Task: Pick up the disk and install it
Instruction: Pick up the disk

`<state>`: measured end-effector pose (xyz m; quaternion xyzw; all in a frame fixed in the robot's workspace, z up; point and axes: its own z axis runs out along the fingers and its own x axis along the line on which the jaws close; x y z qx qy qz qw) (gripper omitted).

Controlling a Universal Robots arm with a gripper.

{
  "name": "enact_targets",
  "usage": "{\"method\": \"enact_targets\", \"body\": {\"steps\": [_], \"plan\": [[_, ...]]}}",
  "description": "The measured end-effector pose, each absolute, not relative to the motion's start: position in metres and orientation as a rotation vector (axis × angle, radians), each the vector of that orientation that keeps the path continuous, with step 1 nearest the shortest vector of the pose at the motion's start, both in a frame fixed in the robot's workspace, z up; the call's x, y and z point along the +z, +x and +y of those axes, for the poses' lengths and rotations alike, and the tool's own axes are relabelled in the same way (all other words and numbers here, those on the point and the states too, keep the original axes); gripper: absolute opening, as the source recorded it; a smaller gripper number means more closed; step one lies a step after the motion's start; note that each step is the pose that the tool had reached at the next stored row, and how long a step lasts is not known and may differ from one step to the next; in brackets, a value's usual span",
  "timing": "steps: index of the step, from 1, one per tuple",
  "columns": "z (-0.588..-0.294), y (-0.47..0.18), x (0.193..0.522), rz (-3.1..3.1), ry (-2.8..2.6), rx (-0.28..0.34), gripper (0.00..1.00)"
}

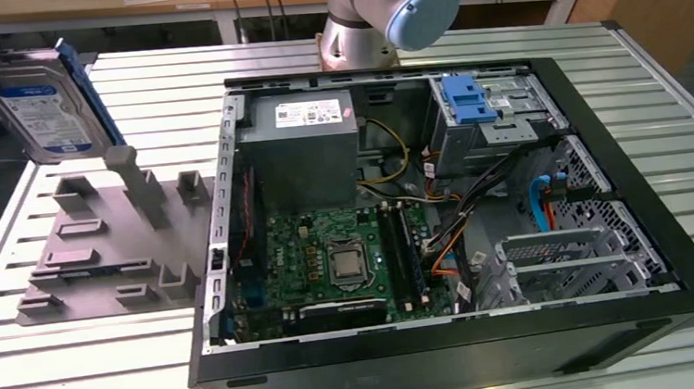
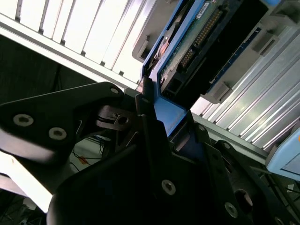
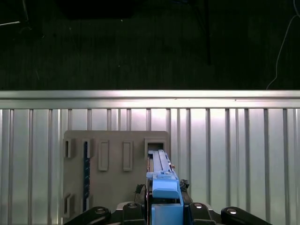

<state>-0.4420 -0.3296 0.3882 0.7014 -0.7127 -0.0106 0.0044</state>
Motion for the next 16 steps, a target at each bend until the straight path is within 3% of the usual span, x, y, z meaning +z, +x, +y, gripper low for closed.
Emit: {"method": "enact_targets", "body": {"steps": [16], "plan": [[-0.330, -0.442, 0.414, -2.233, 2.197, -0.033, 0.36]]}}
